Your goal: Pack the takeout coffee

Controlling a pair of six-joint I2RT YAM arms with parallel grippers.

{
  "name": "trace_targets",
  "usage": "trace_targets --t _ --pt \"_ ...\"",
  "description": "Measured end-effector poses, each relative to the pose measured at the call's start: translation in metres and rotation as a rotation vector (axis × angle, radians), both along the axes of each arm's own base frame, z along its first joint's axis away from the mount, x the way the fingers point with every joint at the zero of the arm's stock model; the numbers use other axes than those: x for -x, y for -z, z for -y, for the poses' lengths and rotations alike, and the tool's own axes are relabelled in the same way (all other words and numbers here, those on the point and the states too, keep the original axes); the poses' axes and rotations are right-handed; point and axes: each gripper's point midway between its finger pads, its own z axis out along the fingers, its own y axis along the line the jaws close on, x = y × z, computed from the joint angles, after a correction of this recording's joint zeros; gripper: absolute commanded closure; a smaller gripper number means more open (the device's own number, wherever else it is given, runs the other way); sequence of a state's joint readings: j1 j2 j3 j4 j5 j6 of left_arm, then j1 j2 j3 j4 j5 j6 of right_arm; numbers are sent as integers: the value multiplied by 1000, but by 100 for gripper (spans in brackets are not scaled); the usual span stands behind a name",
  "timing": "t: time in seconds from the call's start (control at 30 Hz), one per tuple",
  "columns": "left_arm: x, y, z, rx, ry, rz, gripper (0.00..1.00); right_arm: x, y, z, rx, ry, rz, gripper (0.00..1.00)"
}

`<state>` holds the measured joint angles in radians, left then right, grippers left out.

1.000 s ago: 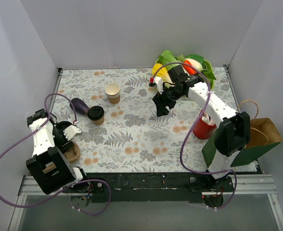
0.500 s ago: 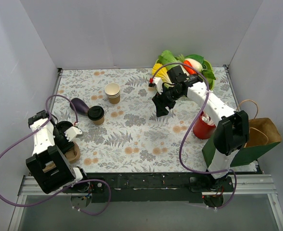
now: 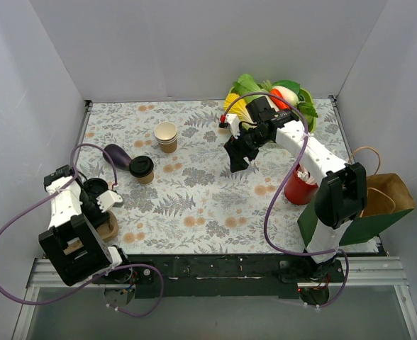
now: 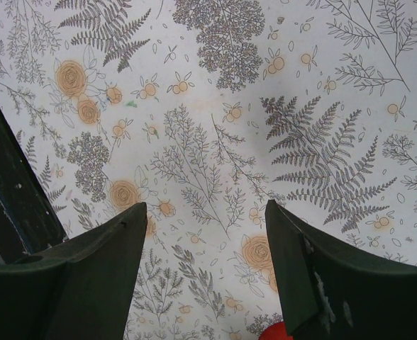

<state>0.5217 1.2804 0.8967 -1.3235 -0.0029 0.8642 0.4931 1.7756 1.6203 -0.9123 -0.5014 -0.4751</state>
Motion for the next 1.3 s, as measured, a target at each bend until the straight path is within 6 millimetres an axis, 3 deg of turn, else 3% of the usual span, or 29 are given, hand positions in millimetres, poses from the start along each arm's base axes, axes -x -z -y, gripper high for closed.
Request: trace_targets --t 0.1,0.4,0.57,0.87,1.13,1.3 --pt "6 4 -1 -10 9 -23 56 0 0 0 0 0 0 25" --pt "5 4 -6 -36 15 -18 78 0 0 0 -1 0 2 25" --pt "1 -5 -5 -30 -9 -9 84 0 0 0 -2 0 2 25" --pt "-15 -25 -5 -29 -97 64 90 -7 0 -6 -14 -6 -3 25" --pt "-56 -59 0 29 -223 255 92 -12 6 -11 -19 -13 -19 25" --pt "-62 -63 11 83 -312 285 100 -11 5 -12 -23 -15 -20 25"
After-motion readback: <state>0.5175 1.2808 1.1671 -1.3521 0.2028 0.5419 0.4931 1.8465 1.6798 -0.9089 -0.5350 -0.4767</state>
